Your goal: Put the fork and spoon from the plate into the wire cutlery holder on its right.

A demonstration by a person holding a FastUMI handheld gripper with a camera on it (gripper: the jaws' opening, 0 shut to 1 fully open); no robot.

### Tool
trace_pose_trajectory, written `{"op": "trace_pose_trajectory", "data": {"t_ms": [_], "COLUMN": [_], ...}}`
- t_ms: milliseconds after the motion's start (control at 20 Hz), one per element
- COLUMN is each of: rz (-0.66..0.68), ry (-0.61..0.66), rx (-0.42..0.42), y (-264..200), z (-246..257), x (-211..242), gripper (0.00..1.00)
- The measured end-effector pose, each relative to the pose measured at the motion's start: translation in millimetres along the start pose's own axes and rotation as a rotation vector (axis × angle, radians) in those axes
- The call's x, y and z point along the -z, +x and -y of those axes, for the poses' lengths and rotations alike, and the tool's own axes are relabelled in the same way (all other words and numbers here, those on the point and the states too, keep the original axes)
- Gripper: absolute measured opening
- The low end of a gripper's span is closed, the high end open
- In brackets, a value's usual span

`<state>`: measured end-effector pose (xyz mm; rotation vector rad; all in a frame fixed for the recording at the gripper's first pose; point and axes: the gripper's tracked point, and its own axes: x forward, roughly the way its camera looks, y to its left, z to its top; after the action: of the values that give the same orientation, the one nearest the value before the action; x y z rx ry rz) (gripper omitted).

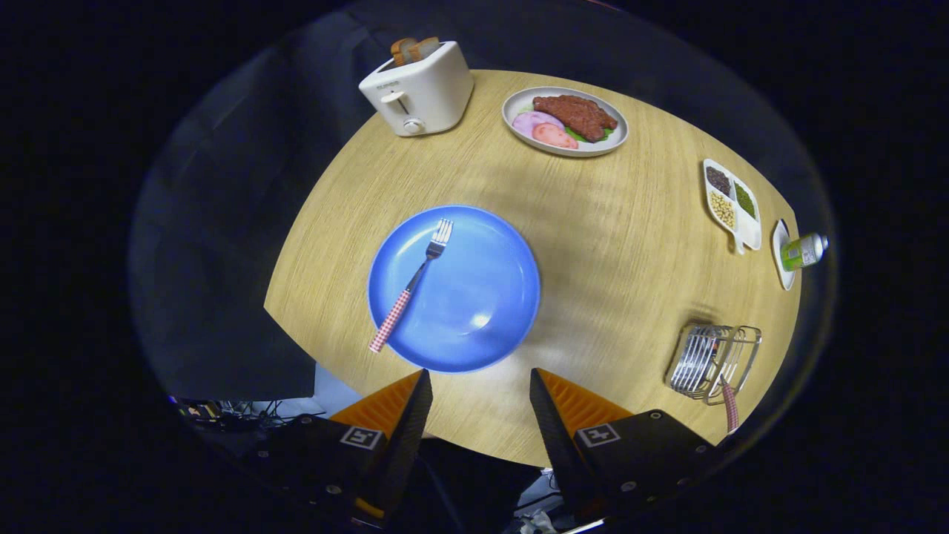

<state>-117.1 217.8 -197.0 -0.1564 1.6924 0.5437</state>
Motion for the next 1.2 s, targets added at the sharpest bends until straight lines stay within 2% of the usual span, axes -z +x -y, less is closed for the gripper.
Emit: {"op": "trace_pose_trajectory", "data": {"t_ms": [400, 650, 950, 1200], "rz": [-0.053, -0.078, -0.091, -0.129], "ry": [0.043, 0.068, 0.117, 0.096], "rx": [-0.057, -0.039, 0.0, 0.04], "y": [50.0, 80.3, 105.6, 118.9], "z": [-65.3, -80.0, -75.9, -66.9], "x": [-12.1, -13.3, -16.5, -4.9], "gripper": [0.83, 0.78, 0.62, 0.45]}}
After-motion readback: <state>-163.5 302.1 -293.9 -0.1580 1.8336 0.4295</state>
